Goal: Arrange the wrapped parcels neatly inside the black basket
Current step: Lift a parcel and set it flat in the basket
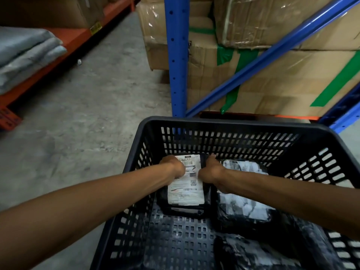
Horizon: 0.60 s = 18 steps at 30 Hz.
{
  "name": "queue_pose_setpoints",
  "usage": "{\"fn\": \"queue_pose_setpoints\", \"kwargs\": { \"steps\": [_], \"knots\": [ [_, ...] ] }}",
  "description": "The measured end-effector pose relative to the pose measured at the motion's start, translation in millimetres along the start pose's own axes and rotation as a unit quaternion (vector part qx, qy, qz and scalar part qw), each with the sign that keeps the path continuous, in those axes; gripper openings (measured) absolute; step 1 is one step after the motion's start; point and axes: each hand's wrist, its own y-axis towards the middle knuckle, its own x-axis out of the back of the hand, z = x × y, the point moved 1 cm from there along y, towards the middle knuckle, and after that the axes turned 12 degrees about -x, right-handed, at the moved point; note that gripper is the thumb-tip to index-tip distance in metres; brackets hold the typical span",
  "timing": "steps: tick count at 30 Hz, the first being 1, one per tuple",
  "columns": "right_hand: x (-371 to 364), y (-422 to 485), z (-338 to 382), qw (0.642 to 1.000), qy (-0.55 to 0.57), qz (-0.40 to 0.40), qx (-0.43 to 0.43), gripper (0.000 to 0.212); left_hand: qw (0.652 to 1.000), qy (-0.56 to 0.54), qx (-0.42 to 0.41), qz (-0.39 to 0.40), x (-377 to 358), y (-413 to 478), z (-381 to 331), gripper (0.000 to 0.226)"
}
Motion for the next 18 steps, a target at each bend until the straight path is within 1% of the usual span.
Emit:
{"fn": "queue_pose_setpoints", "kwargs": {
  "steps": [2,3,4,5,6,7,8,9,10,11,13,14,15,16,18],
  "knots": [
    [17,-15,-3,0.999,0.026,0.035,0.008,0.049,1.0,0.006,-0.007,0.018,0,3,8,0.037],
    [29,-24,-6,0.998,0.036,0.045,0.022,0.038,1.0,0.018,-0.014,0.019,1,6,11,0.041],
    [43,-36,-10,0.998,0.032,0.04,0.039,0.034,0.998,0.051,-0.024,0.019,1,4,13,0.049],
    [59,-50,-15,0.997,0.015,0.03,0.068,0.036,0.993,0.109,-0.04,0.011,0,-2,14,0.062],
    [75,-64,-22,0.994,-0.033,0.004,0.103,0.042,0.981,0.178,-0.071,-0.001,-3,-12,13,0.076],
    [88,-72,-33,0.982,-0.112,-0.04,0.15,0.05,0.962,0.242,-0.13,-0.016,-7,-25,11,0.086],
    [100,-83,-43,0.95,-0.223,-0.094,0.195,0.058,0.937,0.274,-0.214,-0.028,-14,-38,6,0.091],
    [108,-88,-57,0.908,-0.33,-0.129,0.224,0.07,0.909,0.284,-0.305,-0.021,-21,-53,0,0.094],
    [113,-91,-73,0.872,-0.413,-0.132,0.226,0.085,0.878,0.294,-0.378,-0.001,-31,-66,-6,0.097],
    [116,-90,-89,0.844,-0.478,-0.115,0.215,0.1,0.85,0.317,-0.421,0.029,-43,-73,-9,0.1],
    [113,-88,-117,0.792,-0.577,-0.074,0.185,0.123,0.805,0.395,-0.436,0.072,-72,-75,-12,0.11],
    [108,-85,-127,0.77,-0.609,-0.073,0.177,0.128,0.785,0.44,-0.428,0.08,-87,-73,-12,0.113],
    [102,-79,-135,0.753,-0.626,-0.091,0.18,0.129,0.766,0.483,-0.417,0.076,-100,-71,-12,0.113],
    [96,-74,-140,0.741,-0.634,-0.12,0.186,0.124,0.753,0.513,-0.407,0.064,-109,-70,-11,0.108],
    [84,-62,-146,0.721,-0.642,-0.18,0.191,0.102,0.743,0.533,-0.403,0.043,-122,-67,-10,0.099]
  ]
}}
